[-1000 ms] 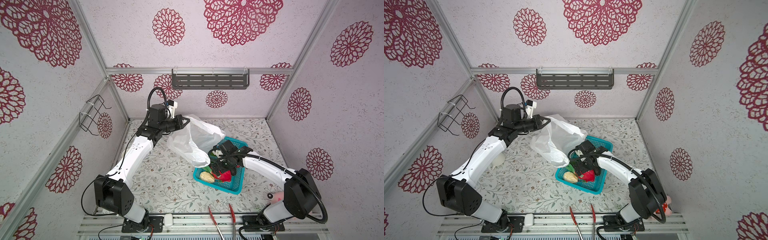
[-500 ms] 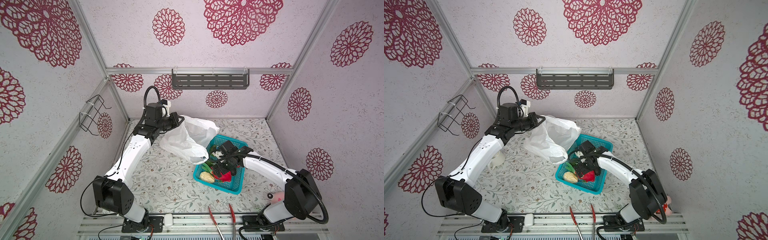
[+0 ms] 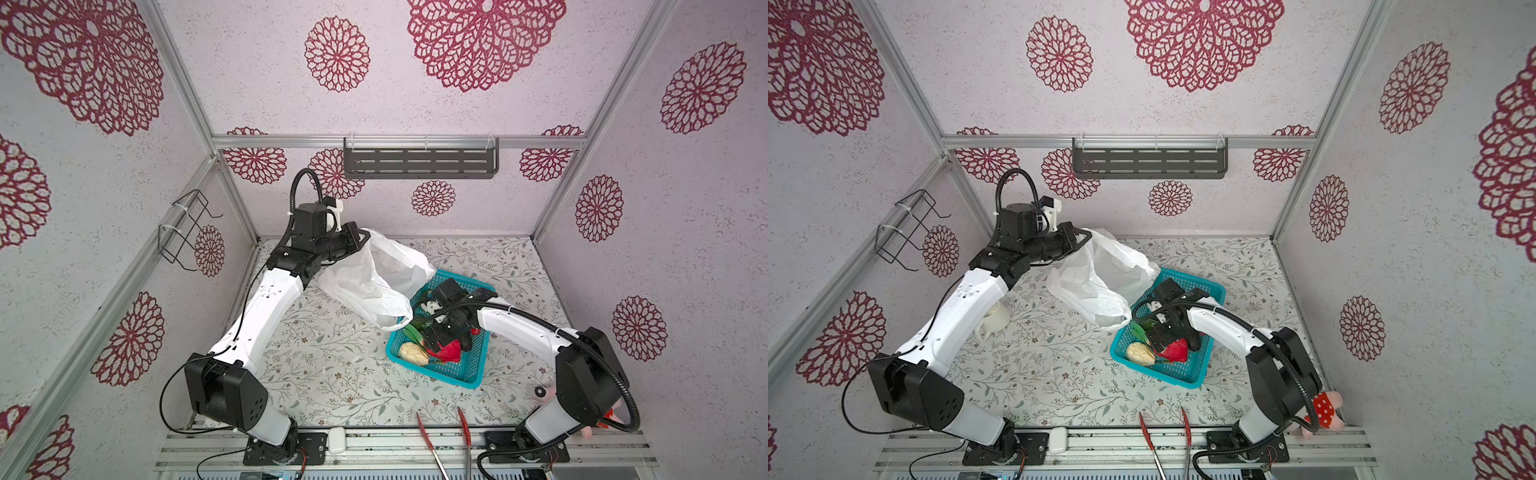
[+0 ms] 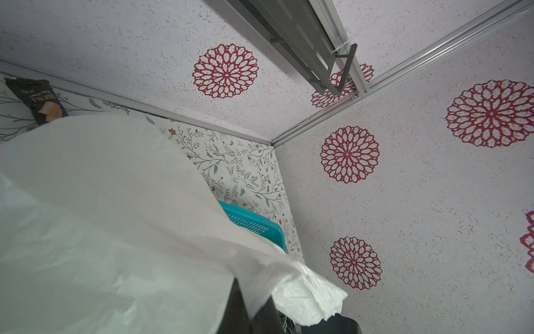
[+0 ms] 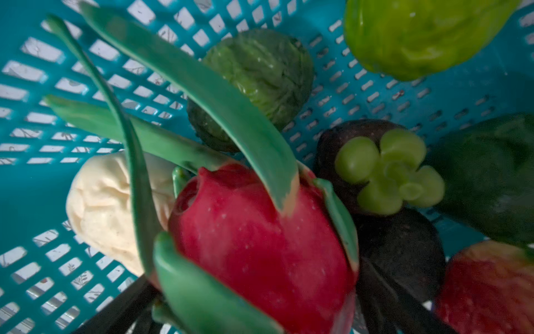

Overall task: Place the fruits into the plastic bag
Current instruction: Pick up the bin from the plate.

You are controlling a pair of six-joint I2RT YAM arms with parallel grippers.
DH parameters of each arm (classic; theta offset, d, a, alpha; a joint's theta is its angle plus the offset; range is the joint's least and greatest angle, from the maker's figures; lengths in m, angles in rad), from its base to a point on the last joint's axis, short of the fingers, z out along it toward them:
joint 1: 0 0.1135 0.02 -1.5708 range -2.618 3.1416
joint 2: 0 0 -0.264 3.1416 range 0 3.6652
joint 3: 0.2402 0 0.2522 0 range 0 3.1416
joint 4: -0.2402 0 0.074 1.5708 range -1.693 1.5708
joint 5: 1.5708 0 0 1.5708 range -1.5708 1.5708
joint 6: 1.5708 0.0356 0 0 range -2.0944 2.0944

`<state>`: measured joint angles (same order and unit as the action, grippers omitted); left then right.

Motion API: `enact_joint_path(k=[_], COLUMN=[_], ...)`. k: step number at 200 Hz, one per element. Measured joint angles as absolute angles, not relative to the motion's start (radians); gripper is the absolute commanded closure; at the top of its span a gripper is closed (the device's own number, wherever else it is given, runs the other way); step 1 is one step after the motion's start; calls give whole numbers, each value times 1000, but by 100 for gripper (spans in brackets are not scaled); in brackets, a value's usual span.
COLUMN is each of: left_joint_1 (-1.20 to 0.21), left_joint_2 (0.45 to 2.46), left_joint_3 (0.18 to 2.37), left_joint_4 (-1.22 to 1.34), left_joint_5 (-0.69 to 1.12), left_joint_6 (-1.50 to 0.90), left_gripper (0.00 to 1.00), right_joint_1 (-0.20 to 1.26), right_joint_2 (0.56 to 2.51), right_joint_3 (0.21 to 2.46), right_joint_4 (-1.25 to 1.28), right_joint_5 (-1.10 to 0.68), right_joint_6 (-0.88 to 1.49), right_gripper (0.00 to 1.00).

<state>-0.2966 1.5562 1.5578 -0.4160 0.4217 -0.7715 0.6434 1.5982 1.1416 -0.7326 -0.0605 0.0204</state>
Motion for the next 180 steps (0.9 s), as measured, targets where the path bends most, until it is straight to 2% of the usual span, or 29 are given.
enact_joint_path(k=[105, 125, 136, 159, 180], left_joint_1=[-297, -297, -297, -297, -297], left_joint_2=[1556, 1556, 1556, 1556, 1556], left_joint_3=[1559, 1559, 1559, 1559, 1562], left_joint_4=[-451, -456, -459, -459, -459], left_joint_5=[348, 343, 341, 338, 329], left_joint_6=[-771, -772, -772, -776, -784], left_gripper=[100, 100, 100, 100, 100], right_joint_1=[662, 662, 661, 660, 655], right_joint_2=[1658, 1660, 1660, 1661, 1658], right_joint_3=[1148, 1148, 1148, 1148, 1147], right_joint_4=[-709, -692, -677, -656, -635], right_joint_5=[13, 16, 15, 8, -2], right_joint_6=[52, 58, 64, 72, 72], right_gripper=[1, 16, 32, 58, 68])
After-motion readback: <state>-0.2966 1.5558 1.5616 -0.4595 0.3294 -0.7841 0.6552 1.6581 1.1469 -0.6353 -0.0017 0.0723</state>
